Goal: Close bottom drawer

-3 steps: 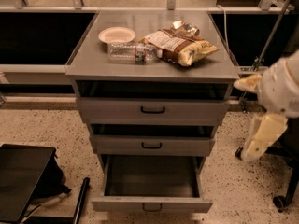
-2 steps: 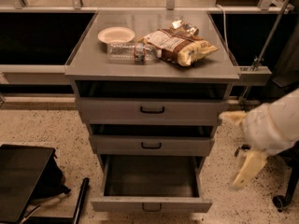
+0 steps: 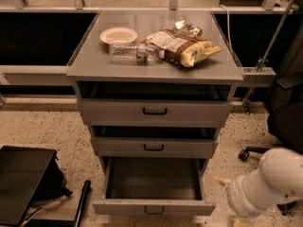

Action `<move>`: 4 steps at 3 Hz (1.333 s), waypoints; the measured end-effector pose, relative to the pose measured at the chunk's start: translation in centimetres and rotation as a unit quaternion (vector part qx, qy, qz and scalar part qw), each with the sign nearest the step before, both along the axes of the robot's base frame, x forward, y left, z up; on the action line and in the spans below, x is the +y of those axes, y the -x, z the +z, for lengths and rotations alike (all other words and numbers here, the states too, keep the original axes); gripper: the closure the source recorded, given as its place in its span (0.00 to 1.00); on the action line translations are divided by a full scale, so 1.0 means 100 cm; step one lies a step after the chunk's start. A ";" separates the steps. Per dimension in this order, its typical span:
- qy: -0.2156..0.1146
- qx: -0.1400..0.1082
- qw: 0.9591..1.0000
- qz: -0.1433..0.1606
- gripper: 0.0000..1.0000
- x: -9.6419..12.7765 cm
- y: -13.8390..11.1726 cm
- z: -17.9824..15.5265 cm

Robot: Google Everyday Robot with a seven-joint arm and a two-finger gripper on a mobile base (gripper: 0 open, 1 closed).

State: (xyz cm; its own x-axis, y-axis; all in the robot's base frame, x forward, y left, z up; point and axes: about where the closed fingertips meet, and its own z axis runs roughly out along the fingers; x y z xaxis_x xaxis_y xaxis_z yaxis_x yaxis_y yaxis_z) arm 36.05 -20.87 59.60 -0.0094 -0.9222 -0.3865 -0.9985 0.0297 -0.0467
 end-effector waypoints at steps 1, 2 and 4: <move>0.026 0.086 0.996 -0.022 0.00 -0.028 0.062 -0.101; -0.002 0.164 0.984 -0.072 0.00 -0.053 0.116 -0.173; -0.018 0.191 0.979 -0.070 0.00 -0.043 0.132 -0.196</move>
Offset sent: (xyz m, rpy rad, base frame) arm -0.1733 -0.0814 -0.2555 0.1447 0.5032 -0.2802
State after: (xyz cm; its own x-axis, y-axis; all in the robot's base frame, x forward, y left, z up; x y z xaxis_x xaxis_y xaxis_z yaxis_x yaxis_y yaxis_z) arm 22.81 -25.17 40.01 -0.2846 -0.8873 -0.3628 -0.9292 0.1622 0.3322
